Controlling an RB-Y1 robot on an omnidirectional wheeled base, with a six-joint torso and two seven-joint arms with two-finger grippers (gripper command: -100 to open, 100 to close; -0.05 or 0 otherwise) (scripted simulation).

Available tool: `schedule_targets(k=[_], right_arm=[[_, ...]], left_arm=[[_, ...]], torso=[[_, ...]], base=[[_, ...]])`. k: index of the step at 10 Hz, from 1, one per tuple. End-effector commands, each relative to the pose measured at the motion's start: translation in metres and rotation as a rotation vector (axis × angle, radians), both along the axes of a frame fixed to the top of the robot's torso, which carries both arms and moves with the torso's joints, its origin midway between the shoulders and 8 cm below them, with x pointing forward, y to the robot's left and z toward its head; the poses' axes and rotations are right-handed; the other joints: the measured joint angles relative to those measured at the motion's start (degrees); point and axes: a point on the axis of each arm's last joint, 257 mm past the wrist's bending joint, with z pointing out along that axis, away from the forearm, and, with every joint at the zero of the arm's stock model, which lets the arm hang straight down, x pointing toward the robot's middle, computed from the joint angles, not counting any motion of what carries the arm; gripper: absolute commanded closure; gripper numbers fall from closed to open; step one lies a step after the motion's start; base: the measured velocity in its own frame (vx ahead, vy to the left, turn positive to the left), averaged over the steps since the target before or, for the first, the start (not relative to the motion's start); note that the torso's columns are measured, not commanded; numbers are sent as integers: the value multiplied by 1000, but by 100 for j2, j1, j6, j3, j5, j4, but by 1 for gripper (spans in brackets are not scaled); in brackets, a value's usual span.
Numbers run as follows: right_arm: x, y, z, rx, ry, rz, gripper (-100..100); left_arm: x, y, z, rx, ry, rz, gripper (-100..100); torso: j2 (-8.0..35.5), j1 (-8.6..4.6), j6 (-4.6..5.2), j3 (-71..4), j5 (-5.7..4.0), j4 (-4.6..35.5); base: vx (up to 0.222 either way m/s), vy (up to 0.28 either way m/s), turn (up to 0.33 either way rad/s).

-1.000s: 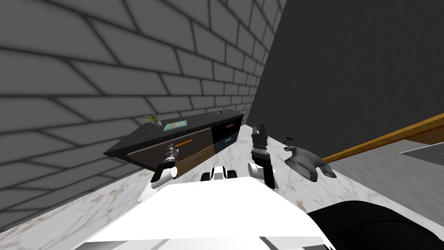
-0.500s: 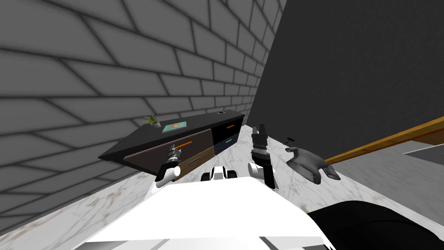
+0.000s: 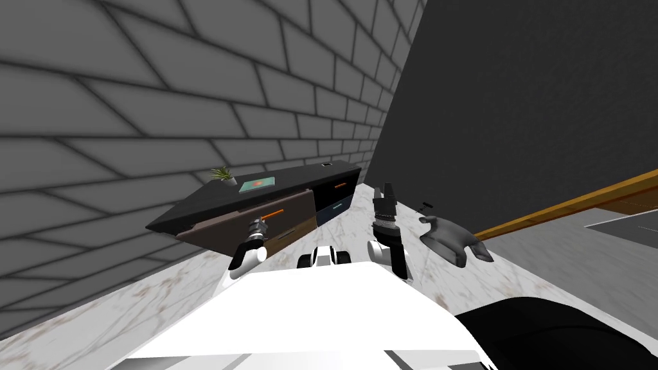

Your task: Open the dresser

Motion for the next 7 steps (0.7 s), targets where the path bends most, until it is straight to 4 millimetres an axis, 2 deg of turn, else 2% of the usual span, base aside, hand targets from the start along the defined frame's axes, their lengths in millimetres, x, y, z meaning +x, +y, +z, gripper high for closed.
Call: schedule_targets(k=[1, 2, 3, 6, 7], right_arm=[[0, 0, 0, 0, 0, 0, 0], [0, 0, 0, 0, 0, 0, 0], [0, 0, 0, 0, 0, 0, 0], [0, 0, 0, 0, 0, 0, 0], [0, 0, 0, 0, 0, 0, 0]], left_arm=[[-1, -1, 7, 2, -12, -3, 100], [-3, -2, -1, -6, 6, -2, 100], [-6, -4, -1, -7, 7, -3, 100], [-8, -6, 7, 1, -12, -4, 100], [-10, -8, -1, -8, 7, -5, 100]], torso=[[-11, 9, -2, -9, -5, 2], [-20, 7, -4, -16, -13, 7], [-52, 21, -3, -34, -12, 0], [-14, 7, -4, -10, -5, -1], [-10, 9, -8, -10, -11, 5]], base=[[-175, -97, 6], [-78, -49, -1], [-95, -57, 0], [-184, -89, 6], [-92, -44, -9]])
